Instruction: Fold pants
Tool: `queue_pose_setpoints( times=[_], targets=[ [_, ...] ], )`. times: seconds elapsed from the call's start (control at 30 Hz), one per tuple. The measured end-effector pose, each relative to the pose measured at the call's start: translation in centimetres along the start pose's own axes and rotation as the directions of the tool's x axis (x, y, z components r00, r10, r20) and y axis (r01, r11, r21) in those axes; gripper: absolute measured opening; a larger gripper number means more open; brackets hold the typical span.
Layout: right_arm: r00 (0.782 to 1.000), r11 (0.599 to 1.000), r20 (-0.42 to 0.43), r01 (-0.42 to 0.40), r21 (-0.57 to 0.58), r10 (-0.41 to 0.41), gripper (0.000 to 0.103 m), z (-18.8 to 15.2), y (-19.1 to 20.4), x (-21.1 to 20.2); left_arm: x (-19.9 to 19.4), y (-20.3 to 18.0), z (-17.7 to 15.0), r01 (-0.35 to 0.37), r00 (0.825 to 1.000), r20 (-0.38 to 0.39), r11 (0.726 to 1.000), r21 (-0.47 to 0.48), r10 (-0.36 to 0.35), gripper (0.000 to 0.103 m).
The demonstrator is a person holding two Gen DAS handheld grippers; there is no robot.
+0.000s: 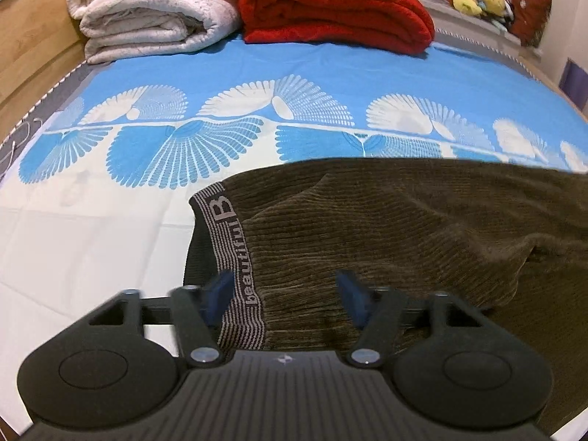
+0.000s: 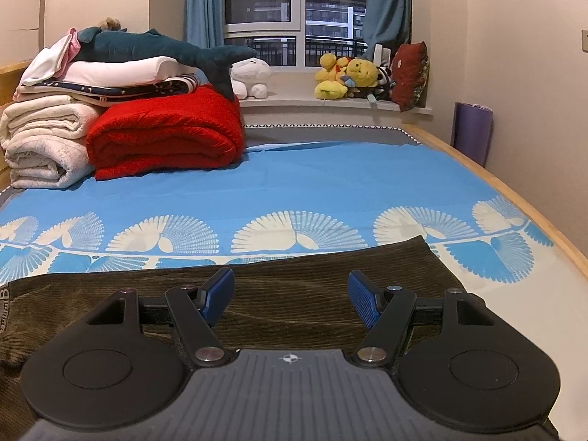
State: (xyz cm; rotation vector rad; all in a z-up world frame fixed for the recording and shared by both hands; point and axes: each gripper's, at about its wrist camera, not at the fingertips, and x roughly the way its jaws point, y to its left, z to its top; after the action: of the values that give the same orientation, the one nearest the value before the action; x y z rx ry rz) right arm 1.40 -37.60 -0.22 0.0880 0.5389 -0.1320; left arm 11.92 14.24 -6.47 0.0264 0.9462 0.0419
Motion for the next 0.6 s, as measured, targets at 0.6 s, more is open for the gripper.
queue_pose_setpoints(
  times=[0.6],
  targets=[
    [0.994,0.992,-0.046,-0.099,0.08,0.103,0.03,0.1,-0.6,0.0,6.3,2.8,7.2,0.072,0.997,0.055,0.961,-0.267,-0.059,0.007]
  ],
)
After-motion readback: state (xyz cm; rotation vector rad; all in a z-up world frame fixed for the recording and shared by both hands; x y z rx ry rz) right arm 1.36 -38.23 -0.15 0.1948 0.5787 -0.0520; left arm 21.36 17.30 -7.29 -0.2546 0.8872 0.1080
